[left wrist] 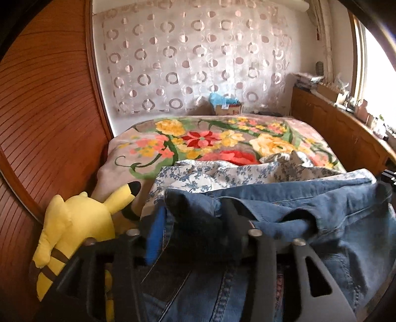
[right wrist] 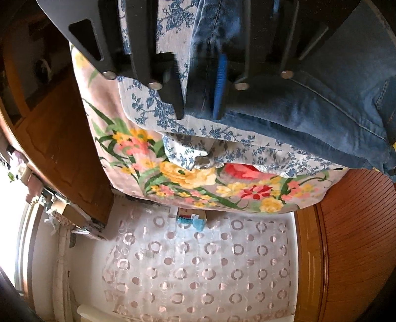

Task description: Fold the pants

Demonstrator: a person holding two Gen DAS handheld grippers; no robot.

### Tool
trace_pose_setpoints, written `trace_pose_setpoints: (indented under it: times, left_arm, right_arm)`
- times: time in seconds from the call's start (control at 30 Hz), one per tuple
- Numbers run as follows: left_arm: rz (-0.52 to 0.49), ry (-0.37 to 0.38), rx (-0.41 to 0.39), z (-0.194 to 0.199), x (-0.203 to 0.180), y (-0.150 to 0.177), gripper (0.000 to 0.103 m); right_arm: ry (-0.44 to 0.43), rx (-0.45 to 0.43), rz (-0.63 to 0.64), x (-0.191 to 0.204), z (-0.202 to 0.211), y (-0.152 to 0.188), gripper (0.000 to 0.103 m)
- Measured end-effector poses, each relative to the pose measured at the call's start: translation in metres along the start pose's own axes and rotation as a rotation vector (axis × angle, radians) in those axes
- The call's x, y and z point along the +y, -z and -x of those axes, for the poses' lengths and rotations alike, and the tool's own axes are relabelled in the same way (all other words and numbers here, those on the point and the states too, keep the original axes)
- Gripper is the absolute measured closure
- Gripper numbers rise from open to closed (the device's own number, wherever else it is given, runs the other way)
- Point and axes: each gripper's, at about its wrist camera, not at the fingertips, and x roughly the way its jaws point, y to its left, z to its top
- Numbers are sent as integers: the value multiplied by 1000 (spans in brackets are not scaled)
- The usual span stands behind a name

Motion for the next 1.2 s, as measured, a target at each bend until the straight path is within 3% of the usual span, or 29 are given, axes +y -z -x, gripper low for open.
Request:
trace_pose_setpoints:
  times: [0.07,0.1,0.13,0.3,0.7,1.03,1.13,1.2]
  left_arm:
    - [17,28,-9,9,5,-2,42]
    - [19,31,-15,12,7,-3,32]
    - [20,31,-22,15,8,-3,31]
    - [-17,6,-21,20,3,4,31]
    - [-8,75,50,9,-23,44,31]
    - [-27,81,80,9,-36,63,31]
    - [-13,84,85,8,-34,65,31]
    - [-5,87,79,10,-33,64,31]
  right_arm:
    - [1,0,-12,-2,2,-1,56]
    - [-2,-2,-21,-3,4,-1,54]
    - [-1,-5,-31,-4,6,0,52]
    - [-23,-8,-41,-7,16,7,51]
    - [-100,101,-44,-19,3,15,51]
    - [-148,181,-83,-24,1,17,52]
    - [-217,195,-107,-26,1,13,79]
    - [-249,183,-94,-24,5,10,87]
